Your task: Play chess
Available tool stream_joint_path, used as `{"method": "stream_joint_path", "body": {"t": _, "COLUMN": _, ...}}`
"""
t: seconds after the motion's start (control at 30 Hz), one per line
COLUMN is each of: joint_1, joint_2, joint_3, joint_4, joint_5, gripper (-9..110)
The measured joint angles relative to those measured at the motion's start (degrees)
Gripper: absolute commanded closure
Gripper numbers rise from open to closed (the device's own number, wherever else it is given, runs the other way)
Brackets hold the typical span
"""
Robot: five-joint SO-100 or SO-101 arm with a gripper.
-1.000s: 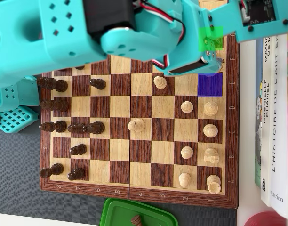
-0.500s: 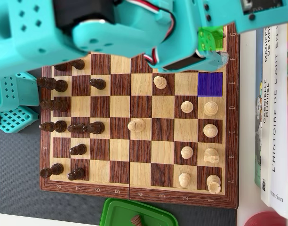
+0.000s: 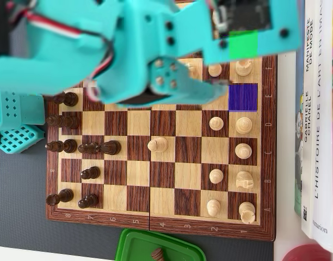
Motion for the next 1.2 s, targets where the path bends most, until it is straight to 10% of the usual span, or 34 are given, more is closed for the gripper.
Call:
{"method": "stream_joint_path", "body": {"t": 0.63, "joint_1": 6.68, "joint_2": 40.78, "joint_3": 33.13, "joint_4": -1.67, "joint_5": 0.0, "gripper": 88}}
{"method": "stream_joint_path", "body": {"t": 1.2, "joint_1": 6.68, "joint_2": 75.32, "joint_3": 74.36, "joint_4": -42.8, "joint_5": 0.0, "gripper": 88}}
